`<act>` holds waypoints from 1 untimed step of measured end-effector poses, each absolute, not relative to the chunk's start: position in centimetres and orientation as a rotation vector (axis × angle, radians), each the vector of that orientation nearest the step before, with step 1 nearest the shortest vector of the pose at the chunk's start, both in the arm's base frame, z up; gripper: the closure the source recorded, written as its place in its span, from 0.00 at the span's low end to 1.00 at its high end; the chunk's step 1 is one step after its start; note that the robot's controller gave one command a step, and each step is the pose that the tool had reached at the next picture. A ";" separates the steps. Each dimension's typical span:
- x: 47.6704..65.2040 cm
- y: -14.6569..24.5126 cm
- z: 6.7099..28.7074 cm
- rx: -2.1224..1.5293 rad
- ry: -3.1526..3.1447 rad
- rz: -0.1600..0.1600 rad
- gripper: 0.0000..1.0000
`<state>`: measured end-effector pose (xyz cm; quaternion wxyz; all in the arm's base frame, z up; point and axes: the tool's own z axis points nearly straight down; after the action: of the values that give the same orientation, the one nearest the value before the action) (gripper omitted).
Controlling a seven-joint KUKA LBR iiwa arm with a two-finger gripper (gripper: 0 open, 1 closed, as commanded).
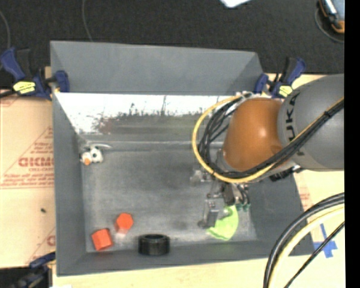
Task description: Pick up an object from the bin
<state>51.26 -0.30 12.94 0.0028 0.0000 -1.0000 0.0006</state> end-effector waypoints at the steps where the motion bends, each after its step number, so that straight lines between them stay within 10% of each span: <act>1: 51.5 -0.3 13.4 0.000 -3.144 0.002 0.00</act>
Offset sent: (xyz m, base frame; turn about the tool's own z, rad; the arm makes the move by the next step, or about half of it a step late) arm -0.0366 -0.0431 -0.0487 -0.0531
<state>51.46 -0.31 13.38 -0.0013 0.0000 -1.0000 0.0006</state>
